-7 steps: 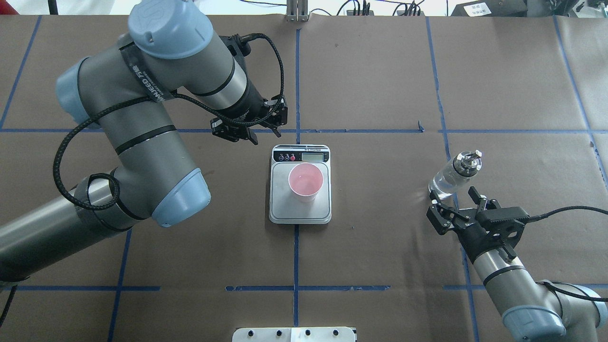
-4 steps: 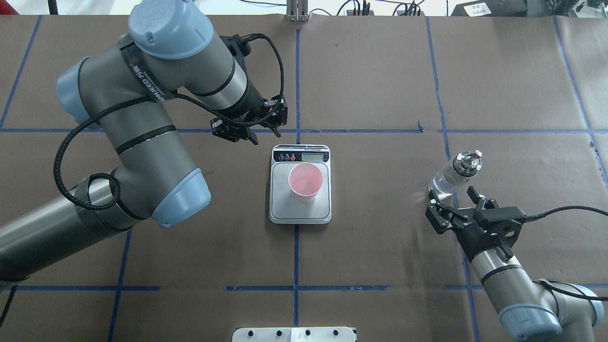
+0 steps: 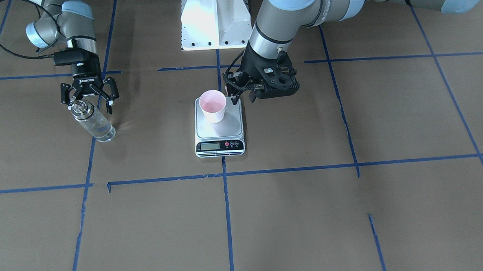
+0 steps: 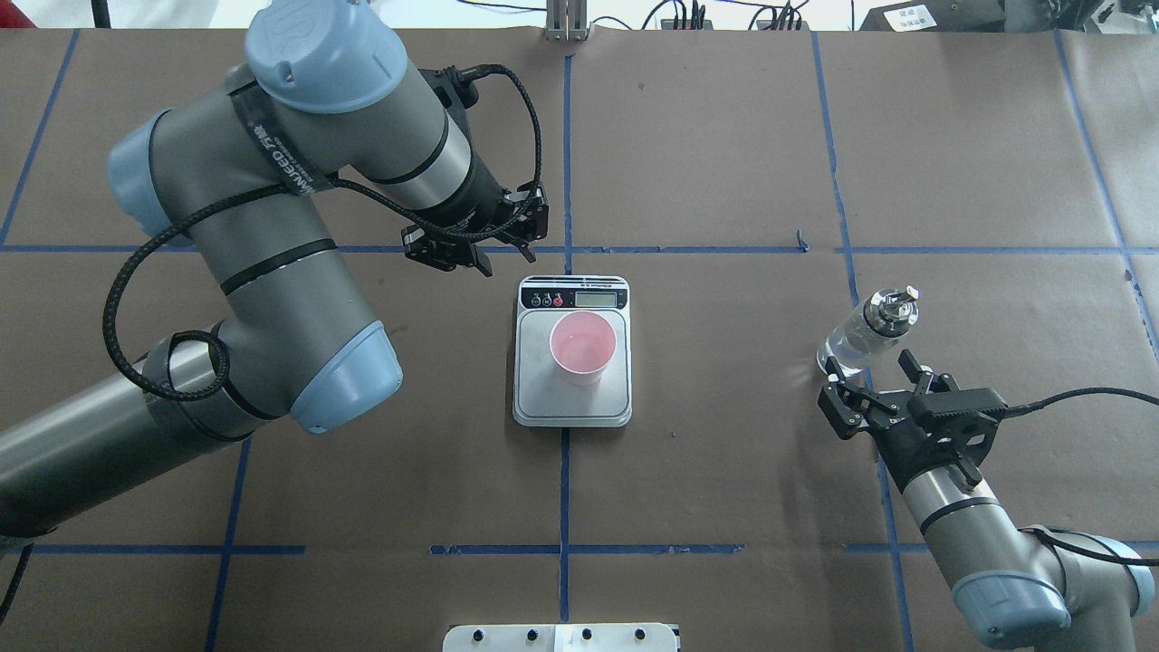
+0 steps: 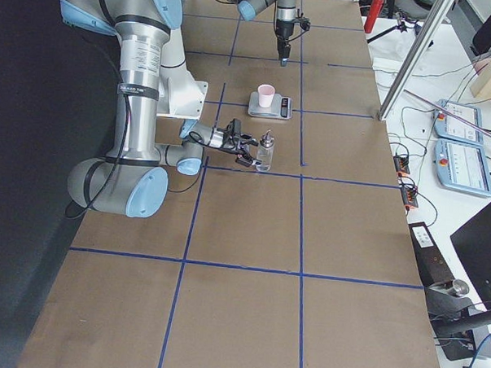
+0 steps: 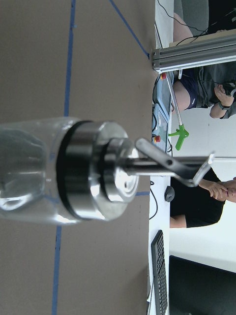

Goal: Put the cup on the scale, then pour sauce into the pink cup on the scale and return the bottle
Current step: 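Lift the glass bottle with the right gripper and carry it toward the cup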

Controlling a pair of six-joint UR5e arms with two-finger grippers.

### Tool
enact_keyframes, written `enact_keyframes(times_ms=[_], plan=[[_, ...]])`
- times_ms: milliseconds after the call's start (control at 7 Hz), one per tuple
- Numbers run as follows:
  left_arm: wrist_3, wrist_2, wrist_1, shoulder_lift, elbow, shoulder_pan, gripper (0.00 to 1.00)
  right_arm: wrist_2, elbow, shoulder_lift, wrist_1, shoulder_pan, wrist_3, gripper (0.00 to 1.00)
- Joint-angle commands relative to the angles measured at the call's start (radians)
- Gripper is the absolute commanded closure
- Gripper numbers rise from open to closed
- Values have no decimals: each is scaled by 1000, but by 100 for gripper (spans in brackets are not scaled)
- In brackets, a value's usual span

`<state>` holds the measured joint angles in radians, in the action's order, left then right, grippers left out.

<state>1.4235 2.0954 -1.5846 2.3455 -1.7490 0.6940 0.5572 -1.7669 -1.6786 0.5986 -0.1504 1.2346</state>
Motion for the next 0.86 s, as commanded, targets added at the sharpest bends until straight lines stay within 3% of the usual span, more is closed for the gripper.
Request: enact_keyframes(times_ms=[0,714], plan=[[0,0,2,0,-1,1,47,3,16,31,1,-21,-12,0],[0,0,5,2,-7,-1,47,4,63,69,0,-40,-15,1]])
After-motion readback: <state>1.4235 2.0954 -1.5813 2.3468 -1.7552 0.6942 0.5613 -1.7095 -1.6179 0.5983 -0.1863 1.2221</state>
